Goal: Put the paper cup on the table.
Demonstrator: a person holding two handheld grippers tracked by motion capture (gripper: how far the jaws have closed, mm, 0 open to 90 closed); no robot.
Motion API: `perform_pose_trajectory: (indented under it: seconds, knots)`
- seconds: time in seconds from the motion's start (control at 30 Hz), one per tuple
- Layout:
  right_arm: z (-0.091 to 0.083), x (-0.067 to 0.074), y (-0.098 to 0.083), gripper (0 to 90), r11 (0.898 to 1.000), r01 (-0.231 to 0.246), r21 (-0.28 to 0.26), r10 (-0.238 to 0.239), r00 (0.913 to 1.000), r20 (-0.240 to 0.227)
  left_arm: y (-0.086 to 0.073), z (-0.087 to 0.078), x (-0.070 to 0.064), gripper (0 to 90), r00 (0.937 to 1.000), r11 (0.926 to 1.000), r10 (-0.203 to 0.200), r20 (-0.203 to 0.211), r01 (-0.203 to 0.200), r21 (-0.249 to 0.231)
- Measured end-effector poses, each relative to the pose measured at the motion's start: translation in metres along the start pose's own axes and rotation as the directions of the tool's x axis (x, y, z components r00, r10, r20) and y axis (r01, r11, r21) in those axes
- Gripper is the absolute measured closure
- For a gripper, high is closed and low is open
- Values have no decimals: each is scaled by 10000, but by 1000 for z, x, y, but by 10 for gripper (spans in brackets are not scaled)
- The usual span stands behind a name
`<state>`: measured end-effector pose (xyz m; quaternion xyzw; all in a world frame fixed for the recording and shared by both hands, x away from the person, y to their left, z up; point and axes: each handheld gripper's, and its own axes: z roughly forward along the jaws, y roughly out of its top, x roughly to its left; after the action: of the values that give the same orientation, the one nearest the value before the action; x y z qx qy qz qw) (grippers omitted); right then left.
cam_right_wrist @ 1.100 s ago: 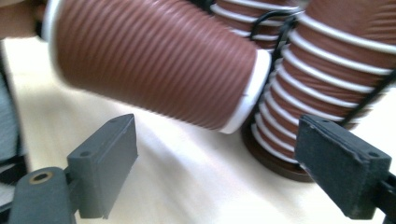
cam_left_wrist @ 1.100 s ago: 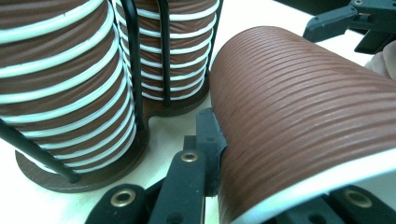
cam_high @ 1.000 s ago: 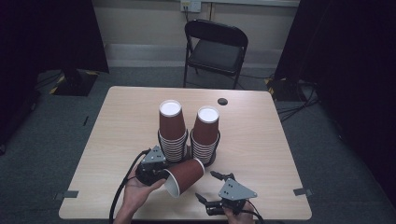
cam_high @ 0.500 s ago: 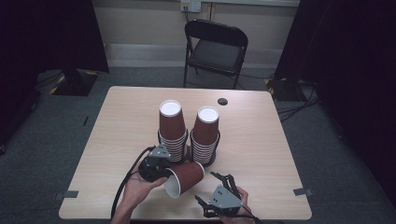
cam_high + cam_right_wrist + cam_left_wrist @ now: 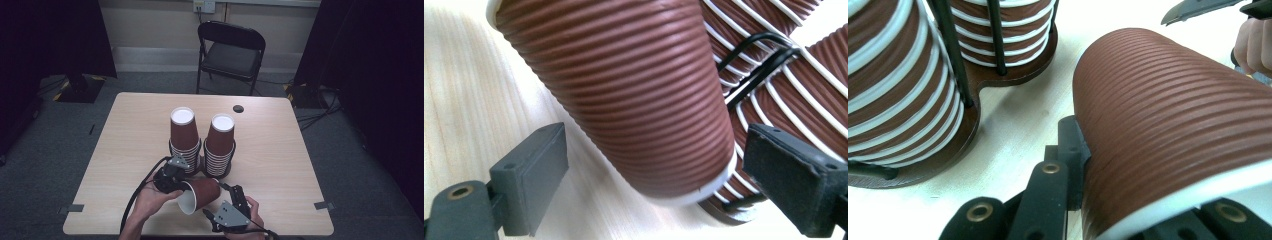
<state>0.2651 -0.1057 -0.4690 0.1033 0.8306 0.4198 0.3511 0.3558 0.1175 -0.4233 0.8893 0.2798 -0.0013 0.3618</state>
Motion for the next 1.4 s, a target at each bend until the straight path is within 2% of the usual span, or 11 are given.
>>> perform_pose_trajectory:
  seconds: [0.17, 0.2, 0.27, 0.43, 0.53, 0.57, 0.73, 0.9, 1.03, 1.3, 1.4]
  knots:
    - [3, 1, 5, 100, 9996, 281, 7, -281, 9996, -25, 6, 2, -3, 866, 9996, 9995, 178, 202, -183, 246]
    - [5, 2, 8, 95, 9983, 573, 64, -574, 9983, 55, 7, 1, -3, 866, 9998, 9994, 155, 152, -160, 298]
    - [7, 3, 9, 88, 9976, 696, 3, -696, 9976, 10, 9, 2, -3, 866, 9989, 9980, 335, 313, -351, 531]
    - [14, 7, 15, 87, 9963, 846, 128, -843, 9961, -261, 11, 7, -2, 868, 9955, 9975, 293, 897, -348, 608]
    - [17, 7, 18, 83, 9958, 865, 285, -858, 9960, -265, 11, 7, -2, 868, 9976, 9971, 241, 652, -287, 702]
    - [19, 8, 20, 82, 9955, 909, 264, -903, 9957, -213, 11, 8, 0, 868, 9959, 9976, 175, 882, -232, 645]
    - [21, 9, 22, 79, 9961, 795, 388, -787, 9966, -233, 10, 9, 1, 868, 9956, 9973, 132, 925, -198, 701]
    - [24, 12, 27, 78, 9945, 1022, 222, -1015, 9944, -311, 13, 14, -2, 868, 9915, 9972, 188, 1285, -279, 697]
    - [25, 15, 36, 78, 9939, 1086, -206, -1093, 9932, -395, 15, 18, -5, 867, 9930, 9959, 250, 1154, -347, 836]
    - [23, 14, 38, 78, 9935, 1093, -324, -1106, 9930, -409, 15, 20, -6, 868, 9906, 9974, 110, 1361, -205, 687]
    - [24, 14, 38, 78, 9938, 1075, -284, -1088, 9930, -462, 15, 21, -6, 867, 9917, 9959, 71, 1286, -187, 889]
